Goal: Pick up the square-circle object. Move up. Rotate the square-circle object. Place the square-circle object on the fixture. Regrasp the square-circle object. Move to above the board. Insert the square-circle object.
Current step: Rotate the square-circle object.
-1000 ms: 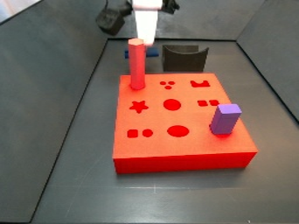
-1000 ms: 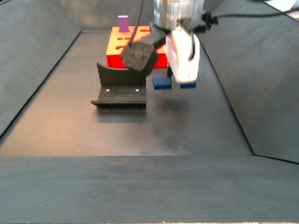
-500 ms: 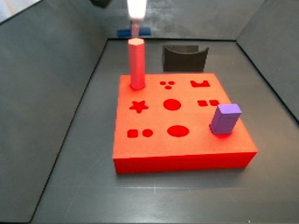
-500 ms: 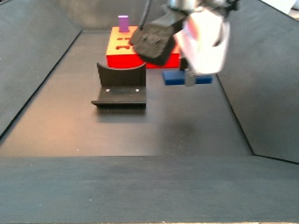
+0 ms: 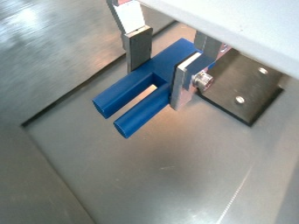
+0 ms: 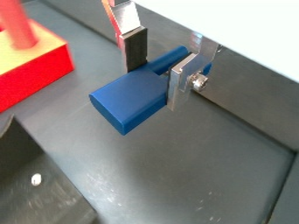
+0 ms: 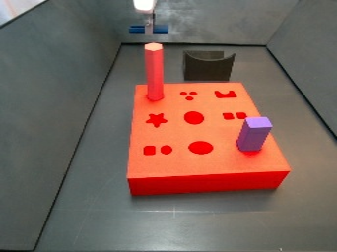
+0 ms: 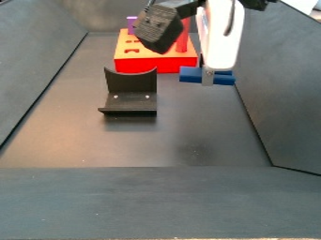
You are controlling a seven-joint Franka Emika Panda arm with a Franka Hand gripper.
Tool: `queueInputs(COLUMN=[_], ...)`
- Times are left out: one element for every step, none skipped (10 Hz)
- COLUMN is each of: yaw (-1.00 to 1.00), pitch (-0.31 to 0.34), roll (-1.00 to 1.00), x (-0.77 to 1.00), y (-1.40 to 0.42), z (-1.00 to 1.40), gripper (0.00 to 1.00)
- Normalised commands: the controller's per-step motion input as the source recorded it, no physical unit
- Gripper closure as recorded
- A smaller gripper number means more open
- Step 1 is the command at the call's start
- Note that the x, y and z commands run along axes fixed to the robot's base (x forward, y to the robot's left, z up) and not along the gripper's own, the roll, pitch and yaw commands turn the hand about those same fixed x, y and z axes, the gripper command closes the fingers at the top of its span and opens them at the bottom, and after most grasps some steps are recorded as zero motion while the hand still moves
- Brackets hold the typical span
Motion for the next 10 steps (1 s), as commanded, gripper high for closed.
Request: queueInputs(yaw=[-1.0,-1.0,-1.0,-1.0,-1.0,-1.0,-1.0,-1.0,-1.0,-1.0], pitch=[-0.006,-0.006,-0.007,-0.007,-0.008,-0.008,-0.009,-0.009,-0.01,-0.01], roll=[-0.01,-0.01,-0.01,-0.01,-0.01,-0.01,-0.01,-0.01,-0.01,-0.01], x=[0.02,0.02,0.02,0.02,0.02,0.02,0.02,0.02,0.02,0.02], y=[0.01,0.01,0.01,0.01,0.02,0.02,0.02,0.02,0.02,0.02], z=[-0.04,-0.04,-0.03,-0.03,-0.03,-0.03,-0.03,-0.03,-0.03,-0.03], gripper=[1.0,1.0,1.0,1.0,1.0,1.0,1.0,1.0,1.0,1.0])
